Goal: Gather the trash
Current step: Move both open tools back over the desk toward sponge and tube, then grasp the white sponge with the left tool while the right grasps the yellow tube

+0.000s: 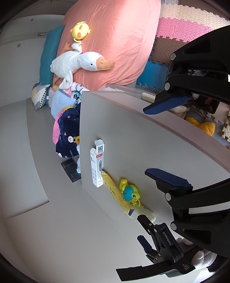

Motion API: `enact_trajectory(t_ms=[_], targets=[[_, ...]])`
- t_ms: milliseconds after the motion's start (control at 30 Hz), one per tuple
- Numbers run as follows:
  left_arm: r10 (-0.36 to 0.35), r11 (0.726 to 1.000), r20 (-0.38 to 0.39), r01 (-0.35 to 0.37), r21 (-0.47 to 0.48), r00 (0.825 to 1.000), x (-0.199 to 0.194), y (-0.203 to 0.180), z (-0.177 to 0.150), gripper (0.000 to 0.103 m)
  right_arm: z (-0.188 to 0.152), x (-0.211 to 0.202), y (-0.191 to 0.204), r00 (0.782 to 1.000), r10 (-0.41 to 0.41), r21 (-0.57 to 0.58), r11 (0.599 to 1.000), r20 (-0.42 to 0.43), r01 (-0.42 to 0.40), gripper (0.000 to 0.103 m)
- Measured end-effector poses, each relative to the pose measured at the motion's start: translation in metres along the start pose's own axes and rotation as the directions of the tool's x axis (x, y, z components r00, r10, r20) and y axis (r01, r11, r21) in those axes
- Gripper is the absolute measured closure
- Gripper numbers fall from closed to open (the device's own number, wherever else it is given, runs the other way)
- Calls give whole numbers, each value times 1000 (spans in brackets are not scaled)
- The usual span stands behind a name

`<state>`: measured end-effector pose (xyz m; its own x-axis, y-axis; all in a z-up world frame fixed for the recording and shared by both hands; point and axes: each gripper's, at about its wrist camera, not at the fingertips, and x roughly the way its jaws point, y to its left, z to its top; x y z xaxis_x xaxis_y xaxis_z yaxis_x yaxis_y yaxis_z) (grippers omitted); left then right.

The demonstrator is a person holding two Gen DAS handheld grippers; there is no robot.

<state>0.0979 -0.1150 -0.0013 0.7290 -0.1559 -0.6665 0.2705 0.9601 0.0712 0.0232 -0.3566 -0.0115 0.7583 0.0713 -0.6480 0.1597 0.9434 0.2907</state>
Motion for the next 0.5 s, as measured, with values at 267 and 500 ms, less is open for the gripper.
enact_trajectory(t_ms=[267, 500], targets=[[12, 1000, -60, -10, 26, 998, 24, 6, 0, 19, 13, 19, 19, 999, 47, 14, 999, -20, -47, 39], [-14, 1000, -104, 17, 23, 994, 38, 10, 1, 32, 24, 42, 44, 993, 101, 26, 995, -55, -100, 39]])
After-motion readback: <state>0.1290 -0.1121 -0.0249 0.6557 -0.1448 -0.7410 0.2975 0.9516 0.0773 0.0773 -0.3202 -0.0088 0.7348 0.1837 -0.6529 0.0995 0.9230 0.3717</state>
